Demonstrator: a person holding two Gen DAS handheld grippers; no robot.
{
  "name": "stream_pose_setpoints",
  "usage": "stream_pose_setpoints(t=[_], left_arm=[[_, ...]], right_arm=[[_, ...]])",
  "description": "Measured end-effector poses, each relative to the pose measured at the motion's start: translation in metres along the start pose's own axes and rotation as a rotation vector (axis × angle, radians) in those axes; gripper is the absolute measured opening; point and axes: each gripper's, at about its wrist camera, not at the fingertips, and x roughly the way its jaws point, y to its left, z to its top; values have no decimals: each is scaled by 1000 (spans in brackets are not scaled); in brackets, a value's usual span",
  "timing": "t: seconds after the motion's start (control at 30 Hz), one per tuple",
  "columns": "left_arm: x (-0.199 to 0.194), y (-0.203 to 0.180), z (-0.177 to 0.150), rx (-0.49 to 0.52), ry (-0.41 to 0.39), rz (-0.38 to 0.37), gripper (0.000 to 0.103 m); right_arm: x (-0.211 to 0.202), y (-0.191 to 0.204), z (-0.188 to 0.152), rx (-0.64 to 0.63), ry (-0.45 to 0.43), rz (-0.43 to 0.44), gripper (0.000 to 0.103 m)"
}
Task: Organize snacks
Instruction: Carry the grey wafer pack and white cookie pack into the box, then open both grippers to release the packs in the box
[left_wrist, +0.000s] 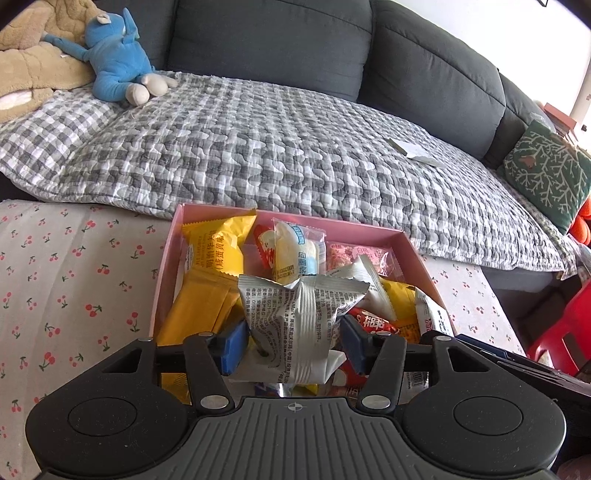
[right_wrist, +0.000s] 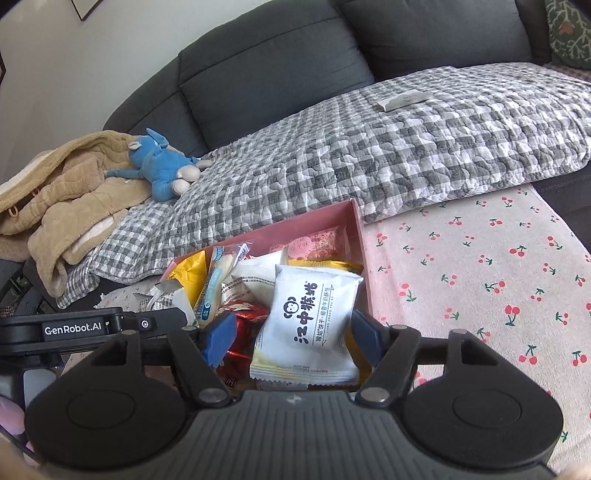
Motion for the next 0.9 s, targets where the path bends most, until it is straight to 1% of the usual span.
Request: stream_pose_setpoints(t=[0.13,0.23,0.47,0.53,0.6,0.67,0.77,0.83,0.9], left_arm=[[-4,-2,0,4,-8,-2,67],[-8,-3,-1,8,-12,-4,72],[-27,-3,-8,22,-29,-35,77],[-38,-2,-13,28,-47,-51,85],[-49,-1,-20,33,-56,-64,90],[-59,1,-27,39,-56,-71,92],[-74,6,-37,55,-56,-53,94],[-84,10,-43,62,-64,-23,97],[-93,13,-50,90,-71,6,99]], right_arm=[[-4,1,2,14,-12,3,74],[-7,2,2,12,-16,4,76],[-18,4,0,5,-24,-4,84],[-23,5,-2,-3,-26,-16,88],[-30,4,-5,2,-25,-34,91],[-37,3,-11,12,-20,-54,94],[-46,5,-20,-4,6,-102,96],[-53,11,-26,-52,8,-135,98],[-58,18,-30,-111,8,-157,101]])
